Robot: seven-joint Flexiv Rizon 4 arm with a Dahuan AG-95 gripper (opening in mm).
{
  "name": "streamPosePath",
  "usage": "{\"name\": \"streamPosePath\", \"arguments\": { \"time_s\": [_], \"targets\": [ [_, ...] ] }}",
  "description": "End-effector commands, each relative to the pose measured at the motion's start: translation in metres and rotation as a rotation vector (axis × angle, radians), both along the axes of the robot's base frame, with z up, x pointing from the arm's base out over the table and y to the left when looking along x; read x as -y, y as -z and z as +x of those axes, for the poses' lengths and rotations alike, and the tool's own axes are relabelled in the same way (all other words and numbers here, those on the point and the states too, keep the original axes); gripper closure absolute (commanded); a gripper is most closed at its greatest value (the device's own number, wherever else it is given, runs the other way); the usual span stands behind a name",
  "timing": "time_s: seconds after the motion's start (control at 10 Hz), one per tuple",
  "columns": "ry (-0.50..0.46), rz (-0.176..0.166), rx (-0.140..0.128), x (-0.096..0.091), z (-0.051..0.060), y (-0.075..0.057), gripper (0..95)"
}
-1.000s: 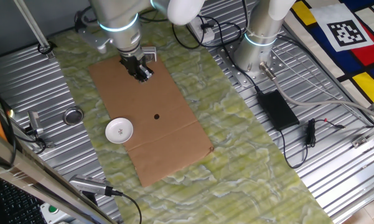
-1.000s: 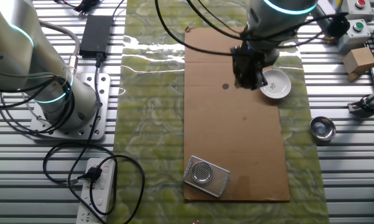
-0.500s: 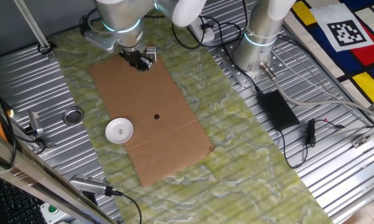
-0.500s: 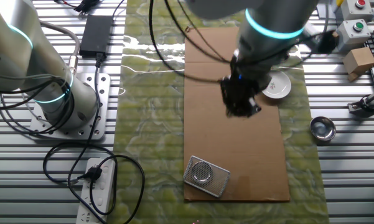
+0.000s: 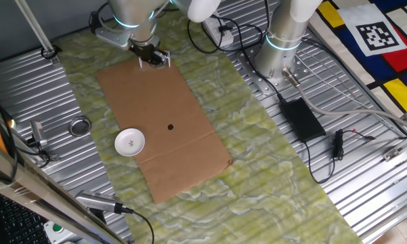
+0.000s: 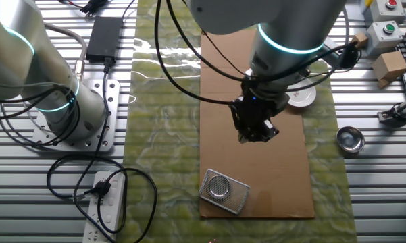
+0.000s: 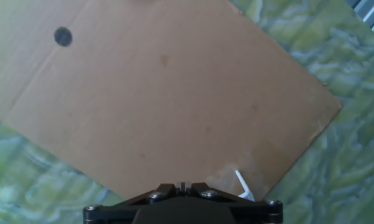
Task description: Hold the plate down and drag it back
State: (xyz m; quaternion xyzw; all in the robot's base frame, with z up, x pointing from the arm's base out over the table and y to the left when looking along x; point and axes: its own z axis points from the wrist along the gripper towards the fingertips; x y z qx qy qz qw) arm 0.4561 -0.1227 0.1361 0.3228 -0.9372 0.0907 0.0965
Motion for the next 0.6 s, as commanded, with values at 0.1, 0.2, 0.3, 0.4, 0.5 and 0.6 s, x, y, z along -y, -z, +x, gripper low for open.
{"name": "streamPosePath", "arguments": {
  "time_s": [0.1, 0.2, 0.3, 0.4, 0.5, 0.6],
  "targets": [
    [0.001, 0.004, 0.046, -0.0001, 0.0016, 0.0001, 95.0],
    [0.001, 0.002, 0.043, -0.0001, 0.0016, 0.0001, 95.0],
    [0.000, -0.026, 0.030, -0.0001, 0.0016, 0.0001, 95.0],
    [-0.026, -0.064, 0.024, -0.0001, 0.0016, 0.0001, 95.0],
    [-0.027, -0.074, 0.023, -0.0001, 0.0016, 0.0001, 95.0],
    [-0.033, -0.067, 0.005, -0.0001, 0.0016, 0.0001, 95.0]
  ]
}}
